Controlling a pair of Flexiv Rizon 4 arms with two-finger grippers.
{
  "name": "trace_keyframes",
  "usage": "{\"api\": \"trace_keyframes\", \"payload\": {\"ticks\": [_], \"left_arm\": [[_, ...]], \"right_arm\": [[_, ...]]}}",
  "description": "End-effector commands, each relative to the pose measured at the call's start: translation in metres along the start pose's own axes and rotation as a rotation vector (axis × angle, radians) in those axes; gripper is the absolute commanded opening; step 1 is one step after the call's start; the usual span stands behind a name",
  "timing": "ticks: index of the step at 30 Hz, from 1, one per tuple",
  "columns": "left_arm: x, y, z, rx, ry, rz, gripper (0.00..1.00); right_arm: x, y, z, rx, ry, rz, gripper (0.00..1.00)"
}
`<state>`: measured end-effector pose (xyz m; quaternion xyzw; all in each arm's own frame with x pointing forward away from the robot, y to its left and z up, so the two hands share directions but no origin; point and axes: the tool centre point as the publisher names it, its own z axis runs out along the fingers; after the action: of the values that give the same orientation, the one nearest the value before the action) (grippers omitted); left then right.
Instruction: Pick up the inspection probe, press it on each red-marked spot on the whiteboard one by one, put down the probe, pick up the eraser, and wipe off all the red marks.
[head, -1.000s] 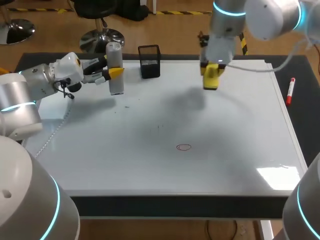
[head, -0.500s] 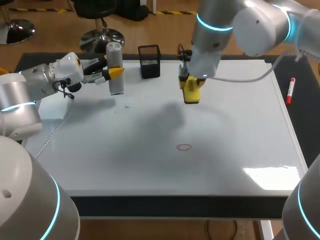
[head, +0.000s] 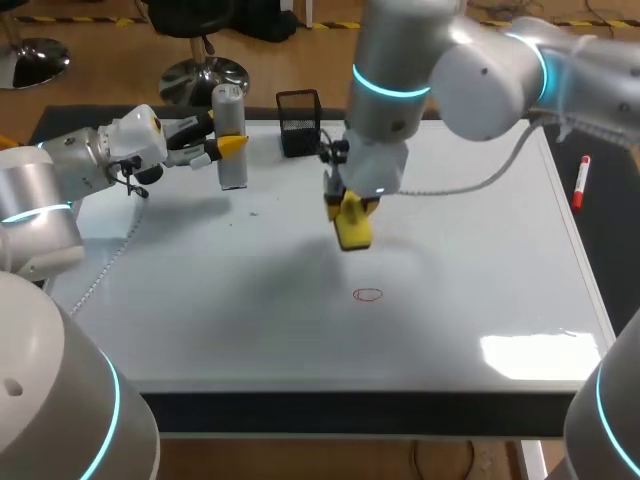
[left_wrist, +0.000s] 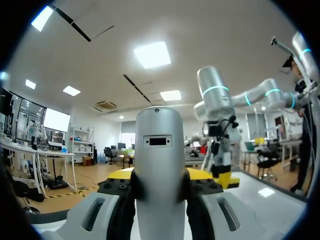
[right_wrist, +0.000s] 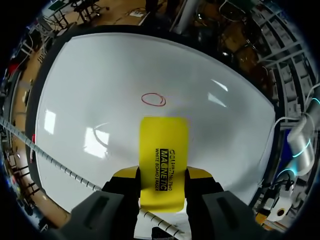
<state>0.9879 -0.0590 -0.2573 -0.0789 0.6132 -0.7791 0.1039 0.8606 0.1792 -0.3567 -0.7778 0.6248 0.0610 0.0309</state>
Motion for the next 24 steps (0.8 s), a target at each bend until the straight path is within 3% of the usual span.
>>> {"api": "trace_keyframes", "payload": {"ticks": [1,14,21,24], "left_arm": [[0.0,-0.001,0.001,0.0,-0.001,0.0,0.0],[0.0,-0.001,0.001,0.0,-0.001,0.0,0.0],[0.0,-0.001,0.001,0.0,-0.001,0.0,0.0],[0.0,-0.001,0.001,0.0,-0.001,0.0,0.0]], "right_arm": [[-0.011,0.024,0.017,-0.018,-0.024,-0.001,0.0],[-0.017,0.066,0.039,-0.058,-0.041,0.03,0.0],[-0.02,0.076,0.053,-0.095,-0.033,0.024,0.0],[-0.019,0.07,0.048,-0.064,-0.021,0.021,0.0]]}}
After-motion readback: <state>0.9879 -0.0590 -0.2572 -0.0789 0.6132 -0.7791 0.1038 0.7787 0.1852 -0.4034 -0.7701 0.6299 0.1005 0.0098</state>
